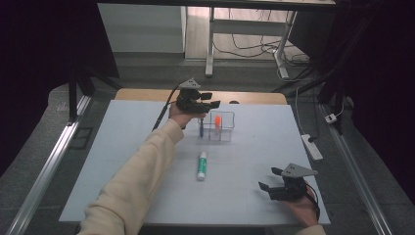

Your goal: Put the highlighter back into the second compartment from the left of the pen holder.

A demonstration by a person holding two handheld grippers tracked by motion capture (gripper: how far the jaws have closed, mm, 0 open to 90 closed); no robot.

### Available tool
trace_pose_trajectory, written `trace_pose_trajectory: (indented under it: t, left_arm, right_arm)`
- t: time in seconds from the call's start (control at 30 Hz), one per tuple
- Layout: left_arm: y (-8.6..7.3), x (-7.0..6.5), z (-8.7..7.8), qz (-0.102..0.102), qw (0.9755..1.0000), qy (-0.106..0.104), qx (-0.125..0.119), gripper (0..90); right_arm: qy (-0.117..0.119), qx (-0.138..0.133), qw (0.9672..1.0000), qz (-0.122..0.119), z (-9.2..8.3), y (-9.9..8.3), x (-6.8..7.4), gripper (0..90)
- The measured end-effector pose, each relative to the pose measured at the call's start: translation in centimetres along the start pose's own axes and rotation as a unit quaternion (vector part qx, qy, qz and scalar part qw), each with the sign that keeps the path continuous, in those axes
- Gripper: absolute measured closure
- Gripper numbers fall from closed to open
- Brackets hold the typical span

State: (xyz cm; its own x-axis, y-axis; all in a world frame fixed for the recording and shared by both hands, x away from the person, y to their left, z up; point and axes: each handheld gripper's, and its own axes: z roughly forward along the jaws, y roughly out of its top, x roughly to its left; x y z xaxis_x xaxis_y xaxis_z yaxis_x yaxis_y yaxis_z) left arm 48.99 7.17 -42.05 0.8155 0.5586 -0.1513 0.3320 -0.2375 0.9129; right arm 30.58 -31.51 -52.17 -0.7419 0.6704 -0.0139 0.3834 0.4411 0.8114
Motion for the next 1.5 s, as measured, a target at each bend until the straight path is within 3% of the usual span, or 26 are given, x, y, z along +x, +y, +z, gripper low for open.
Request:
trace_pose_trajectory:
  t: [0.5,0.8,0.9,1.03,1.3,1.5]
  left_arm:
    - [-2.1,-1.2,-3.1,0.028,0.999,-0.008,0.035,43.1]
    - [-4.3,-2.6,-6.3,0.038,0.9977,0.003,0.055,43.0]
    - [-5.4,-2.9,-7.6,0.032,0.9974,0.006,0.064,42.4]
    - [-6.8,-3.4,-9.6,0.032,0.9959,0.029,0.079,41.4]
    - [-9.6,-4.3,-13.2,0.014,0.9926,0.06,0.105,39.1]
    - [-11.1,-5.0,-14.9,0.007,0.9914,0.063,0.115,37.8]
  right_arm:
    - [0.002,0.003,1.0,-0.002,0.1,0.0,0.1,20.0]
    - [0.003,0.003,1.0,-0.006,0.1,0.1,0.2,20.0]
    - [0.002,-0.001,1.0,-0.003,0.0,0.1,0.2,20.0]
    - [-0.001,-0.004,1.0,-0.003,0.0,0.0,0.2,19.8]
    - [-0.007,-0.004,0.9999,-0.007,0.1,0.1,0.4,19.6]
    - [-0.008,-0.003,0.9999,-0.008,0.1,0.2,0.4,19.6]
